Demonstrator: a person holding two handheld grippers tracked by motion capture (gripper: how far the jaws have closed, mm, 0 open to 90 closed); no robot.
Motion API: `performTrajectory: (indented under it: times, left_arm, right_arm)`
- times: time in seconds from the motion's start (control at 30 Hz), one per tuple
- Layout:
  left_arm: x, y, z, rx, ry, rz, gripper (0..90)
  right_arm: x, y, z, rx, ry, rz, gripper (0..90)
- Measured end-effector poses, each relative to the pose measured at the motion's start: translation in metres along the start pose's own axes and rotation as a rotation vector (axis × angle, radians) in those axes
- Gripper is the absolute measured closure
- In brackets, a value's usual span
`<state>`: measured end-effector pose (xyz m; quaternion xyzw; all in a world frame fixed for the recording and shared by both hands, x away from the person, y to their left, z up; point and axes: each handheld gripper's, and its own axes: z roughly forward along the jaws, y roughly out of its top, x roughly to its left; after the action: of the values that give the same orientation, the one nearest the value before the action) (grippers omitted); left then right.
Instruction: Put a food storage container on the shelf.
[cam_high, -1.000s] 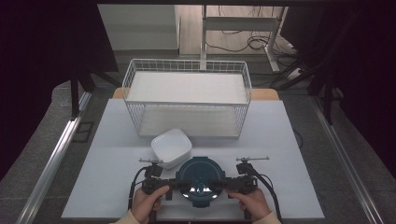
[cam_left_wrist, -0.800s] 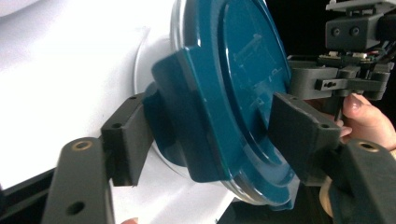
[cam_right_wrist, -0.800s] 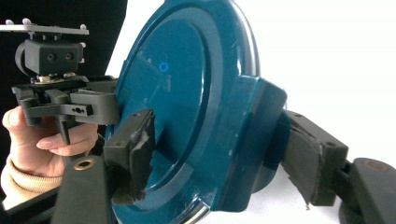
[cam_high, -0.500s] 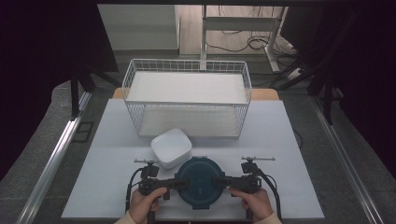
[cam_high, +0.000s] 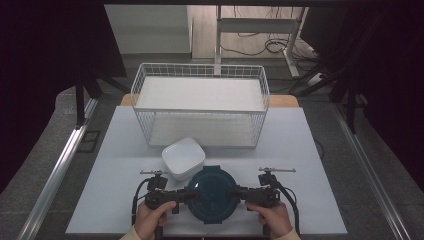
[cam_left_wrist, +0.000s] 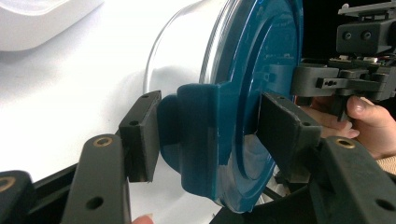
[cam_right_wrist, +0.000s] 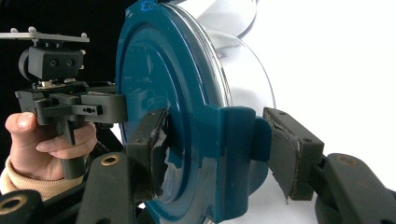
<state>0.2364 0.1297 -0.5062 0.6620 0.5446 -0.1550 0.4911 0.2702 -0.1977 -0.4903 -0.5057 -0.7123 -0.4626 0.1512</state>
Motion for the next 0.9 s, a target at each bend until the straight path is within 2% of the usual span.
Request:
performTrajectory:
  times: [0.23,0.43,0.8,0.9]
  left_arm:
    - [-0.005,0.001,-0.005,-0.007,0.0,0.022,41.8]
    - [-0.01,0.002,-0.009,-0.016,0.007,0.049,41.7]
    - [-0.014,0.006,-0.014,-0.031,0.007,0.073,41.8]
    - [-0.014,0.007,-0.015,-0.036,0.003,0.064,41.8]
  right_arm:
    - [0.007,0.002,-0.004,-0.013,0.0,-0.048,42.6]
    - [0.011,0.003,-0.005,-0.017,0.005,-0.066,42.6]
    - [0.018,0.009,-0.008,-0.022,0.006,-0.1,42.7]
    - [0.019,0.012,-0.008,-0.02,0.006,-0.113,42.6]
